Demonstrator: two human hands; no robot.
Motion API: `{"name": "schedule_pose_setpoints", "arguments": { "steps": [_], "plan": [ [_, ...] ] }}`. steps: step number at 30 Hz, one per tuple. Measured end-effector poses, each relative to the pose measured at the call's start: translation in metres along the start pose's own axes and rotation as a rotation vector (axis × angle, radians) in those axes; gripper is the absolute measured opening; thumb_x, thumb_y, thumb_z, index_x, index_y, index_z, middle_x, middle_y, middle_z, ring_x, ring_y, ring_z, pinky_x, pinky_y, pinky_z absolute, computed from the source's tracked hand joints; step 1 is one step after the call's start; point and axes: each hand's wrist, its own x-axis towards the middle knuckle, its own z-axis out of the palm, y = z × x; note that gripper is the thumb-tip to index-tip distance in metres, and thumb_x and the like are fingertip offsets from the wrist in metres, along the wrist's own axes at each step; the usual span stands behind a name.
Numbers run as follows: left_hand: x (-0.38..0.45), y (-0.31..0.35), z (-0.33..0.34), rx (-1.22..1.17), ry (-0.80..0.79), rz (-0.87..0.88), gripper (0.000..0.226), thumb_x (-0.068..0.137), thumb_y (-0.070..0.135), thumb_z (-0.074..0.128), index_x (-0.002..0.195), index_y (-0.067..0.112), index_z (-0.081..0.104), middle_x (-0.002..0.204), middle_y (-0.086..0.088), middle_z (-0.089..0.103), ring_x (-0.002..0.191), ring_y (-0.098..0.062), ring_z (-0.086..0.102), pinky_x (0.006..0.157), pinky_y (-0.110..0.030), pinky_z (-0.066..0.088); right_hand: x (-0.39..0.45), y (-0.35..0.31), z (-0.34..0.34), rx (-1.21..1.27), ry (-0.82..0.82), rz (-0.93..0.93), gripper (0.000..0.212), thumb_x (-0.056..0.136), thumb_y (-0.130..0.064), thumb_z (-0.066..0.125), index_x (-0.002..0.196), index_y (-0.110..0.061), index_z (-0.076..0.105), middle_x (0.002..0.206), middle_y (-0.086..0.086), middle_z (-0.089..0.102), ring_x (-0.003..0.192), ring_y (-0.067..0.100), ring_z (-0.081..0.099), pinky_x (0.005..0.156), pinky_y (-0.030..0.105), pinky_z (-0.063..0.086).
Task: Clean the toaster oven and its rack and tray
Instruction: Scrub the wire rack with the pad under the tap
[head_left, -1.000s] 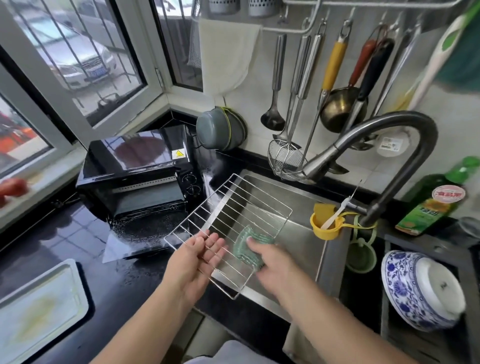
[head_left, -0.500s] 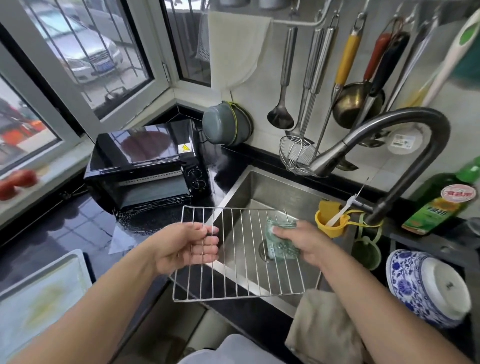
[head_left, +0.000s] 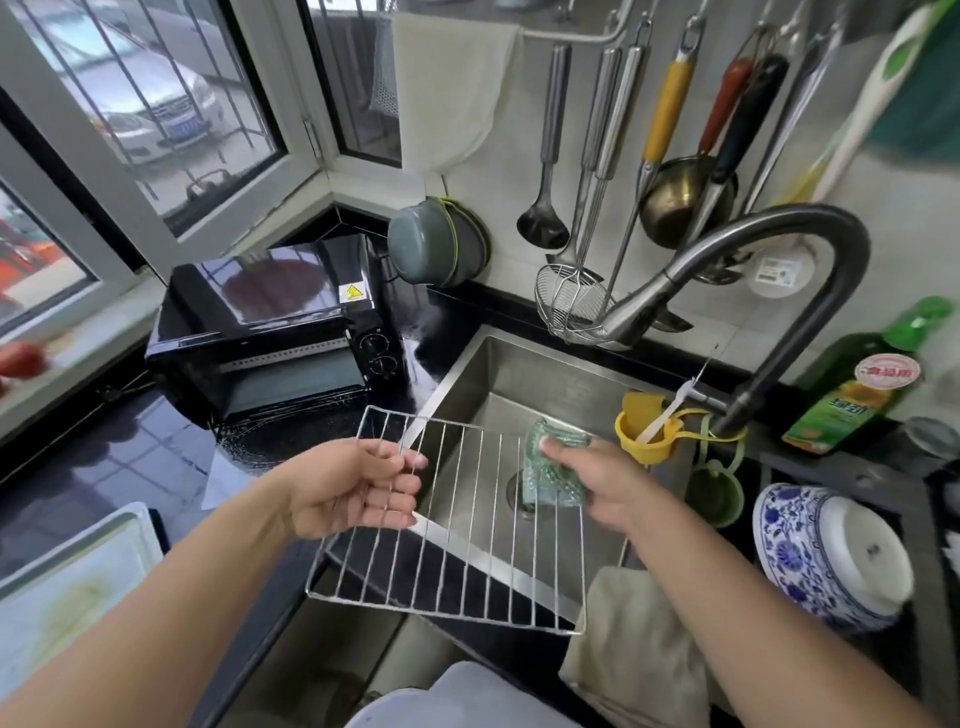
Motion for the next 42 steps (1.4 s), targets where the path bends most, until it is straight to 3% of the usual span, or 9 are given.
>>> {"name": "schedule_pose_setpoints", "arguments": {
  "steps": [4,9,14,17,22,26,32,36,42],
  "plan": [
    [0.003,0.011,0.012,0.015,0.022,0.07,0.021,0.107,0.003,0.044,0.113,0.001,0.065,0.088,-0.019,0.069,0.068,-0.027,0.072,0.071,-0.044,0.066,0.001,-0.031,-0.002,0.08,0.016,-0.06,0.024,0.091,-0.002,0.065,0.114,0.004,0.06,0.087,0.012,0.071,0.075,0.024,0.071,0.057,0.031,0.057],
    [0.008,0.017,-0.004,-0.074,0.147,0.186,0.022,0.11,0.007,0.04,0.116,0.003,0.061,0.084,-0.013,0.069,0.064,-0.021,0.071,0.064,-0.037,0.064,-0.025,0.023,0.007,0.032,-0.172,0.107,0.038,0.08,0.014,0.067,0.116,0.004,0.058,0.098,0.02,0.069,0.089,0.033,0.07,0.075,0.042,0.058],
    [0.002,0.006,0.006,0.099,0.002,-0.001,0.021,0.108,0.003,0.044,0.117,0.0,0.063,0.087,-0.018,0.068,0.069,-0.027,0.07,0.069,-0.042,0.065,-0.008,-0.005,0.005,0.09,0.057,0.032,0.015,0.086,-0.009,0.072,0.097,-0.001,0.065,0.082,0.016,0.071,0.068,0.027,0.069,0.061,0.04,0.061],
    [0.001,0.022,0.015,0.097,0.006,0.062,0.024,0.107,0.014,0.049,0.126,0.003,0.061,0.098,-0.021,0.072,0.08,-0.031,0.073,0.074,-0.042,0.065,-0.005,-0.027,0.003,0.195,0.06,0.028,0.009,0.089,-0.007,0.069,0.094,-0.002,0.064,0.079,0.014,0.071,0.068,0.026,0.07,0.063,0.04,0.062],
    [0.0,0.019,-0.008,-0.414,0.305,0.33,0.055,0.106,0.054,0.043,0.139,0.011,0.052,0.128,-0.028,0.067,0.112,-0.037,0.072,0.097,-0.049,0.056,0.003,-0.017,0.001,0.66,0.204,0.073,0.017,0.095,-0.011,0.062,0.107,0.001,0.063,0.093,0.018,0.071,0.079,0.028,0.07,0.052,0.037,0.059],
    [-0.007,-0.057,0.047,-0.481,0.296,0.333,0.058,0.104,0.054,0.042,0.136,0.007,0.056,0.125,-0.023,0.071,0.115,-0.036,0.07,0.102,-0.049,0.051,0.008,0.017,0.022,0.809,0.243,0.068,0.009,0.099,-0.008,0.055,0.098,-0.003,0.062,0.069,0.011,0.073,0.071,0.022,0.07,0.063,0.037,0.058],
    [-0.002,-0.072,0.076,-0.499,0.502,0.419,0.032,0.113,0.031,0.034,0.126,0.011,0.055,0.114,-0.019,0.076,0.099,-0.033,0.076,0.071,-0.038,0.065,-0.013,0.057,0.06,0.636,0.068,0.14,0.014,0.092,0.009,0.054,0.102,0.005,0.065,0.082,0.02,0.071,0.064,0.025,0.071,0.055,0.031,0.059],
    [-0.011,-0.072,0.062,-0.443,0.485,0.363,0.036,0.114,0.03,0.032,0.125,0.005,0.056,0.11,-0.021,0.076,0.094,-0.033,0.077,0.075,-0.039,0.065,-0.029,0.036,0.034,0.339,-0.174,0.18,0.014,0.089,0.01,0.058,0.101,0.007,0.065,0.086,0.023,0.07,0.068,0.029,0.071,0.061,0.041,0.062],
    [-0.014,-0.059,0.053,-0.255,0.367,0.292,0.029,0.111,0.034,0.039,0.108,0.012,0.058,0.109,-0.02,0.076,0.063,-0.015,0.071,0.043,-0.019,0.047,-0.018,-0.017,0.013,-0.175,-0.253,0.165,0.017,0.089,-0.007,0.068,0.103,0.001,0.064,0.094,0.02,0.069,0.085,0.031,0.068,0.091,0.053,0.055]
  ]
}}
